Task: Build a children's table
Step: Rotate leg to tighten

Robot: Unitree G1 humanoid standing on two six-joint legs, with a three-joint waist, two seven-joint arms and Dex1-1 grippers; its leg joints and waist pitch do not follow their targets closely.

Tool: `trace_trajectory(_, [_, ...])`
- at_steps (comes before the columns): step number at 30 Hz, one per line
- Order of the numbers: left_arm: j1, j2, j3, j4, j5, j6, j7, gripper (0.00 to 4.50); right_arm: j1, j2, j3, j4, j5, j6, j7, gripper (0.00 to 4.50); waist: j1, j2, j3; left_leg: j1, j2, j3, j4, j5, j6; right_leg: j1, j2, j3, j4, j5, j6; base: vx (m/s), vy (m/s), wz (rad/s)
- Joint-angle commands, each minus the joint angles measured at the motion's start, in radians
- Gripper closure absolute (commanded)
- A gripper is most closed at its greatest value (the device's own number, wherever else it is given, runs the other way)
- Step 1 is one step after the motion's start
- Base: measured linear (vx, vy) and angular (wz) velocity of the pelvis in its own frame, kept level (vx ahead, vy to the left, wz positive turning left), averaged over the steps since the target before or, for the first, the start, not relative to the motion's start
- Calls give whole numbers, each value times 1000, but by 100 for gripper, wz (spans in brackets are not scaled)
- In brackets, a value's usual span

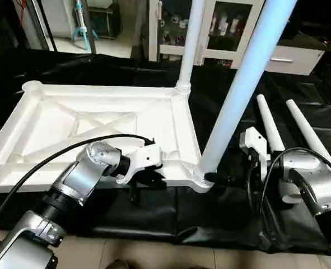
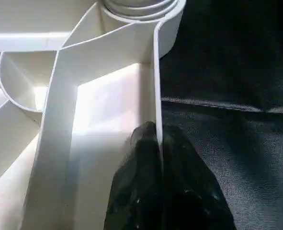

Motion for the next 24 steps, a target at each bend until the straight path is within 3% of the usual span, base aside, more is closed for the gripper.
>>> trace_trajectory(1, [5,-2,-37,-20,-2,-3,-47,450,-9,-12,3,13,-21,-2,-6,2,-1,-10,-72,15,66,-29,-73,-224,38,47,-62,59,-67,-301,-202,0,0,0])
trace_trajectory(4, [3,0,-36,-17,2,-2,-44,450,-29,-10,16,36,-24,-19,27,2,-1,-16,-73,13,65,-29,-71,-227,39,48,-64,58,-68,-321,-199,0,0,0])
trace_trajectory(12, [-1,0,-40,-17,1,2,-45,450,-18,-11,43,20,-15,-29,109,2,3,-10,-75,14,67,-28,-70,-206,48,50,-61,59,-62,-261,-220,0,0,0])
trace_trajectory(17, [-7,-2,-41,-11,3,0,-45,450,-25,6,27,33,-7,-33,100,2,2,-10,-74,15,66,-29,-70,-222,39,50,-63,58,-65,-293,-213,0,0,0])
trace_trajectory(24, [-15,-5,-43,-4,7,-2,-51,450,-17,18,45,38,-15,-28,120,2,4,-7,-76,15,66,-29,-69,-212,41,52,-61,58,-60,-256,-226,0,0,0])
